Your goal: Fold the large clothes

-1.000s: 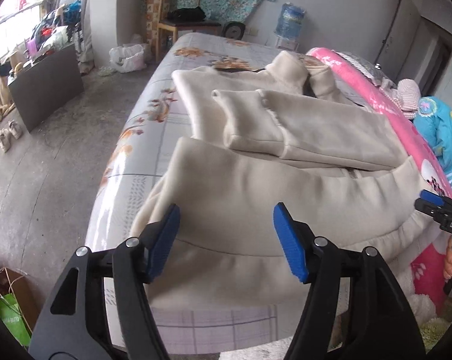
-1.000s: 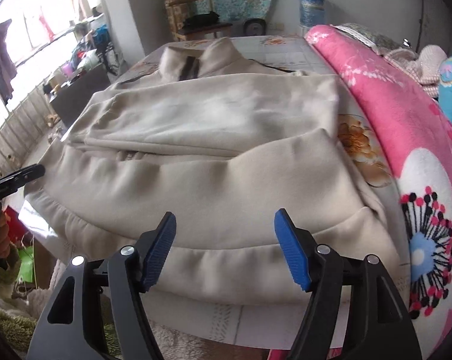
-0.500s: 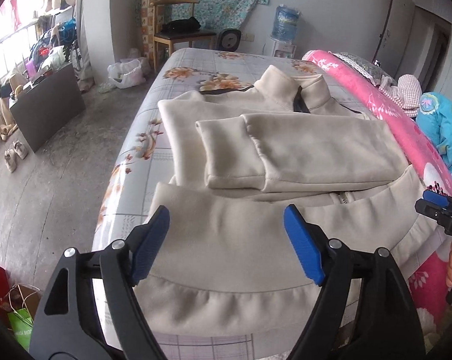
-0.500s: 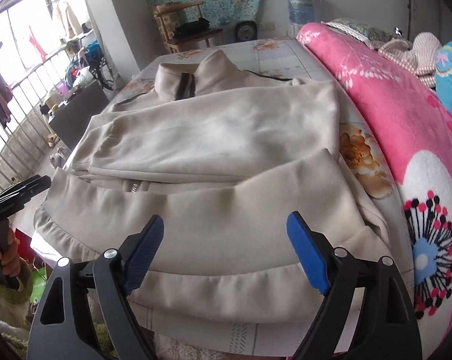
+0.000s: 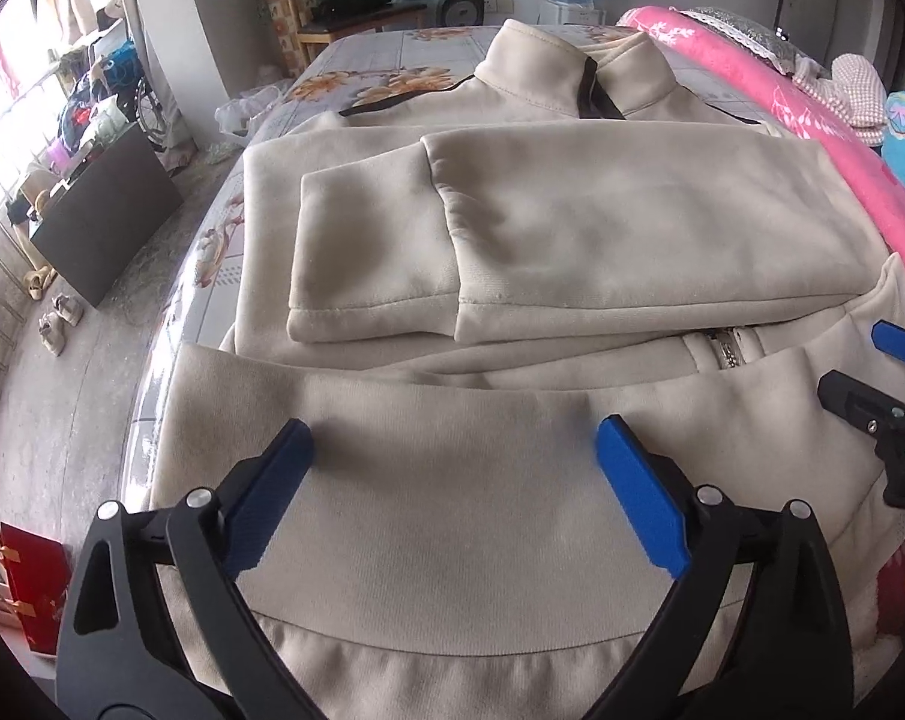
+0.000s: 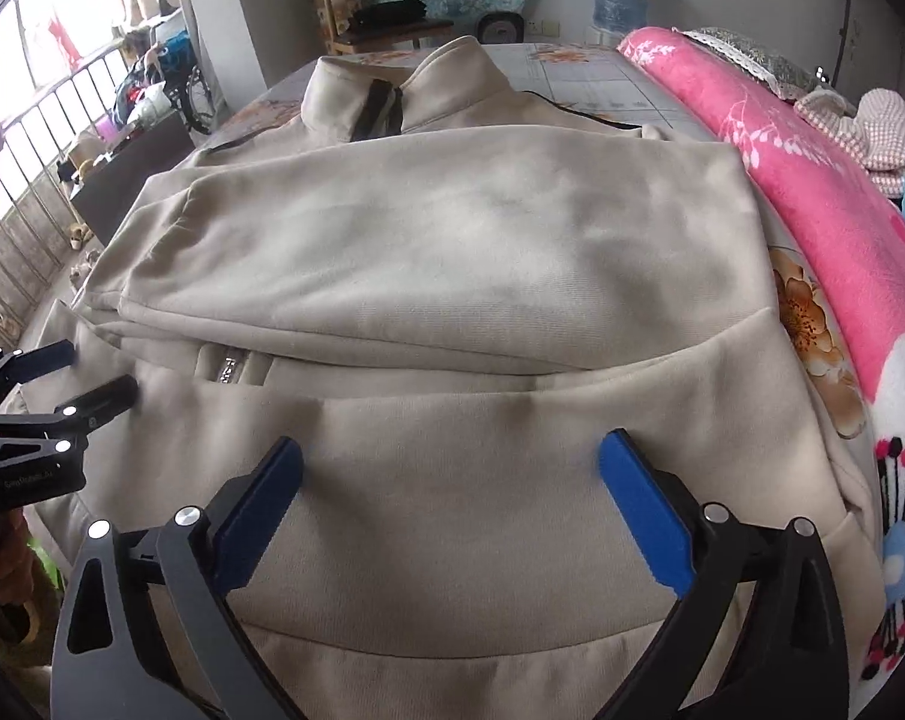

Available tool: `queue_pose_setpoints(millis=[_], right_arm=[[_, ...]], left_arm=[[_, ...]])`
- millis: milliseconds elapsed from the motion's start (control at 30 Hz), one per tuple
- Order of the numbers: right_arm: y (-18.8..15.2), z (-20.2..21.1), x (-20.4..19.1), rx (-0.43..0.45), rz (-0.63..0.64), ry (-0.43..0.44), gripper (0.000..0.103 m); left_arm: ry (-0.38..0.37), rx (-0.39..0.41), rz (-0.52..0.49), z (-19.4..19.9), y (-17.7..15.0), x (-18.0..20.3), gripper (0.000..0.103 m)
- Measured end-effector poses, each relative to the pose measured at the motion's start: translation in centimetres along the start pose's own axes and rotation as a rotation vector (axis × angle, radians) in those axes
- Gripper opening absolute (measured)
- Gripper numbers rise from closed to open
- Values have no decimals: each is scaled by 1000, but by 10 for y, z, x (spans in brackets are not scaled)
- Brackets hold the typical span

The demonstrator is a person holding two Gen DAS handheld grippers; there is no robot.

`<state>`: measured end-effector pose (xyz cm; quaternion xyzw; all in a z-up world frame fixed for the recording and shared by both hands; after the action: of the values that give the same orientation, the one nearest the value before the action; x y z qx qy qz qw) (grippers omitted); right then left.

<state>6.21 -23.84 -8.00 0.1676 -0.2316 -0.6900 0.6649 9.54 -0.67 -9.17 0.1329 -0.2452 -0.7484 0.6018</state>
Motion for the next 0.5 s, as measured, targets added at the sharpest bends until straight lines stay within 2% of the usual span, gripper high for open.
queue_pose_setpoints(millis=[67, 500], right_arm=[[-1, -1, -6, 1, 30, -38, 97], [2, -3, -6, -29, 8, -54, 97]], left_arm=[[-9, 5, 16, 0, -1, -2, 95], [-2, 24, 21, 0, -4, -1, 96]])
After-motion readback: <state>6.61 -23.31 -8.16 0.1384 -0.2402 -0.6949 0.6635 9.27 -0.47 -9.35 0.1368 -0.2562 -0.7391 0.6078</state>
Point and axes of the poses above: each gripper's, at about its wrist camera, not at the fingertips, and z roughly against the way its jaws point, x to its right, y to its top, the point moved 2 cm from there along -z, roughly the way its jaws point, and after that the axes turned 10 degrees about -y, right-handed, at the moved point
